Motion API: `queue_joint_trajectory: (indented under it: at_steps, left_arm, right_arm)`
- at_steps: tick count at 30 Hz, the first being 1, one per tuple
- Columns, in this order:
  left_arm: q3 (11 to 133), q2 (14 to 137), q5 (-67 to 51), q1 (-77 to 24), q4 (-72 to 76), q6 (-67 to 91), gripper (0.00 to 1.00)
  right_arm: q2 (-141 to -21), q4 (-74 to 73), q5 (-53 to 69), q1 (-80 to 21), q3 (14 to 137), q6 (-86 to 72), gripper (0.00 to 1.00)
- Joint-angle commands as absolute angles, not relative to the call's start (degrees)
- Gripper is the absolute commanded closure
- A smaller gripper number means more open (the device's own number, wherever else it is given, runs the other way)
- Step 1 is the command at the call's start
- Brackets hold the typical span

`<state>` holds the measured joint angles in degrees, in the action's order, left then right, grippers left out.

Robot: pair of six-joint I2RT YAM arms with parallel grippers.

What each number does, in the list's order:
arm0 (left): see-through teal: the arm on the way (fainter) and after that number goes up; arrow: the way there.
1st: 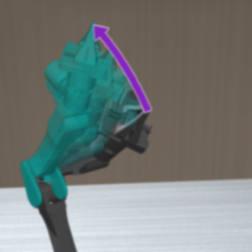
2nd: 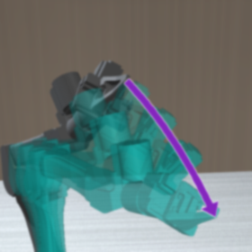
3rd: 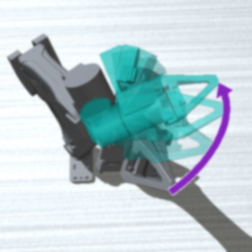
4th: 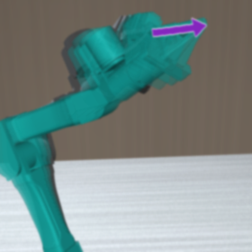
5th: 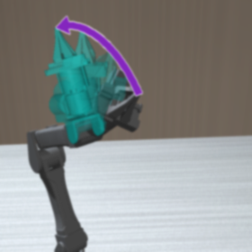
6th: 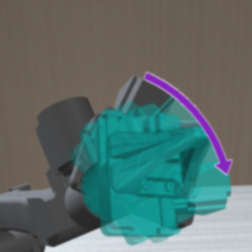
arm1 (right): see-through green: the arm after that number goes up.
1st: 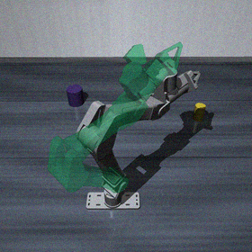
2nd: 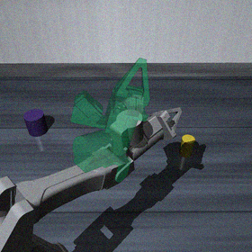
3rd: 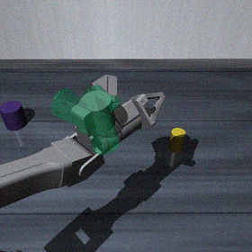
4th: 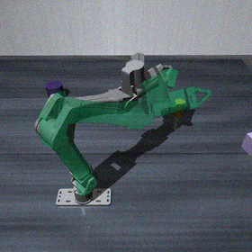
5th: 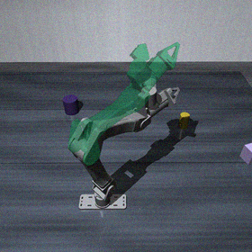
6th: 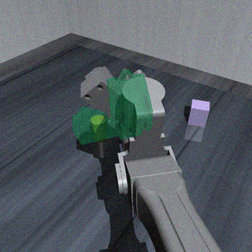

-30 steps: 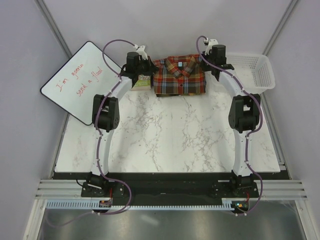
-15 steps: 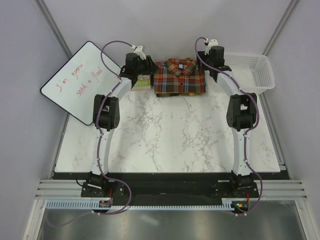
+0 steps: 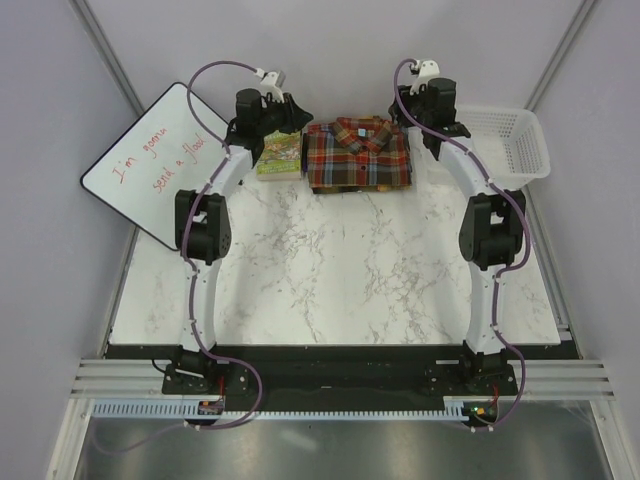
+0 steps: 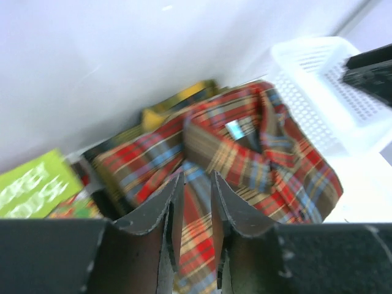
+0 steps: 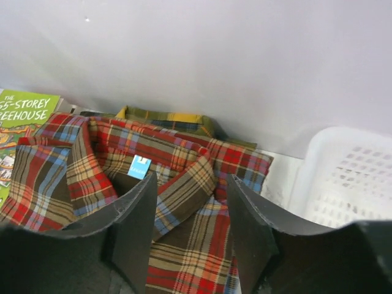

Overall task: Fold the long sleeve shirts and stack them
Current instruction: Neatly place the folded shirt to the corner

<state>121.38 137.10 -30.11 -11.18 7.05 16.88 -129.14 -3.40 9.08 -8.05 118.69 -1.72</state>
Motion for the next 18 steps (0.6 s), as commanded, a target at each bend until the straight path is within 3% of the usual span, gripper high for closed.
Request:
queue_joint_trajectory:
  at_steps: [1, 6, 13, 18]
  left_arm:
    - [127.0, 142.6, -35.3, -13.4, 9.0, 17.3, 0.70]
    - [129.9, 146.6, -30.8, -14.5, 7.3, 17.0, 0.73]
    - [132.2, 148.7, -13.0, -14.4, 0.6, 13.6, 0.74]
    - [132.3, 148.6, -9.1, -14.3, 0.4, 14.7, 0.65]
  right_arm:
    - [-129.5, -2.4, 11.3, -8.3, 116.9, -3.2, 0.49]
    - [-133.1, -2.5, 11.2, -8.3, 117.9, -3.0, 0.52]
    - [-136.8, -2.4, 10.7, -8.3, 119.0, -2.8, 0.52]
    - [-139.4, -2.5, 9.7, -8.3, 119.8, -2.4, 0.52]
